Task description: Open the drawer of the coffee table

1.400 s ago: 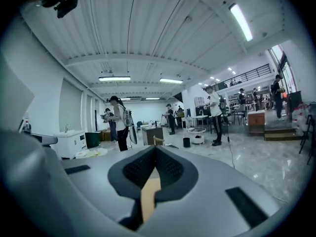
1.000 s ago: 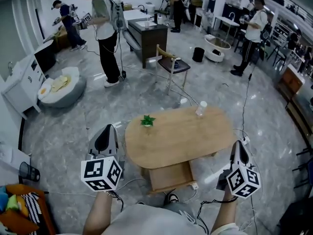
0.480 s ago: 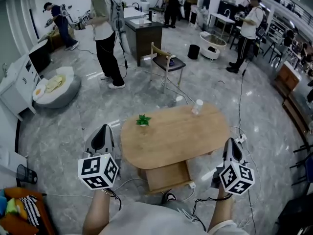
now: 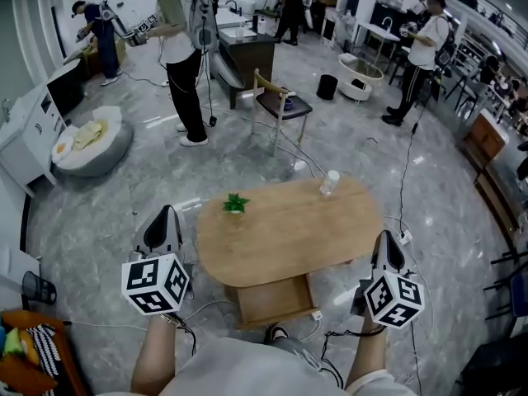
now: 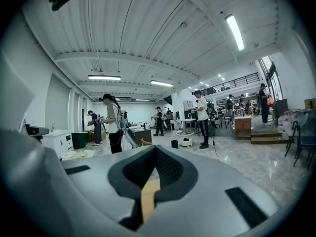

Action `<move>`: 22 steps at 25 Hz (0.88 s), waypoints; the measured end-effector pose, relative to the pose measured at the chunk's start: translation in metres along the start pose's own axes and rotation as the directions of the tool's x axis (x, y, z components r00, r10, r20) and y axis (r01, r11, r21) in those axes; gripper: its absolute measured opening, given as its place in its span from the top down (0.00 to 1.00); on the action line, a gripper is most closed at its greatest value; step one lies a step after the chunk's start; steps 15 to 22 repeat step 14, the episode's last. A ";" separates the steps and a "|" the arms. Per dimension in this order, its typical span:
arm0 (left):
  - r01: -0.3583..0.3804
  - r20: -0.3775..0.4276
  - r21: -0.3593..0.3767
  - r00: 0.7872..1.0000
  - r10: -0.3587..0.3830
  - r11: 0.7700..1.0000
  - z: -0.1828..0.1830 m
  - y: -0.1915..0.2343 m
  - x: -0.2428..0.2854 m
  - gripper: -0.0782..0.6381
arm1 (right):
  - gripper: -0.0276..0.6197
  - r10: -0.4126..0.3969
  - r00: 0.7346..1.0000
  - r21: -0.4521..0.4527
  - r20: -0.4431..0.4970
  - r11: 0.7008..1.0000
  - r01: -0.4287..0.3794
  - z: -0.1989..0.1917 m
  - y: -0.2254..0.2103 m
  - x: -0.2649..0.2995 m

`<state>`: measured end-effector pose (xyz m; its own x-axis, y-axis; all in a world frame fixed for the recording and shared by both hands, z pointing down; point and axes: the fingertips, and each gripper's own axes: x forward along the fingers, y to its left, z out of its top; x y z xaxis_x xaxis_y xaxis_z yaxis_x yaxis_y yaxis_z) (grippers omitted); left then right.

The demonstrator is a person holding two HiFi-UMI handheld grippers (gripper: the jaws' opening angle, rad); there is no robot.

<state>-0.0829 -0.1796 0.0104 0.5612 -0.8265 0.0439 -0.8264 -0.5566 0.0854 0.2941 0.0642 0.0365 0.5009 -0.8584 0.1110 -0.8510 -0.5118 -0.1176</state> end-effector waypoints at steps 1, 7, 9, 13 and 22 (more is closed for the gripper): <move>-0.002 -0.001 -0.006 1.000 0.002 1.000 0.000 -0.001 0.002 0.90 | 0.96 0.001 1.000 -0.001 -0.003 1.000 -0.001 0.000 -0.001 0.001; -0.010 0.002 -0.032 1.000 0.010 0.999 -0.002 -0.005 0.008 0.90 | 0.96 -0.001 1.000 0.024 0.000 1.000 0.001 0.002 -0.010 0.006; -0.010 0.001 -0.035 1.000 0.010 0.999 -0.003 -0.007 0.008 0.90 | 0.96 -0.002 1.000 0.030 0.000 1.000 0.002 0.001 -0.013 0.005; 0.003 0.007 -0.048 1.000 -0.002 0.999 -0.004 -0.008 0.005 0.90 | 0.96 0.002 1.000 0.022 0.004 1.000 -0.002 0.001 -0.014 0.004; 0.006 0.008 -0.053 1.000 -0.005 0.999 -0.004 -0.008 0.004 0.90 | 0.96 0.004 1.000 0.020 0.005 1.000 -0.004 0.001 -0.014 0.004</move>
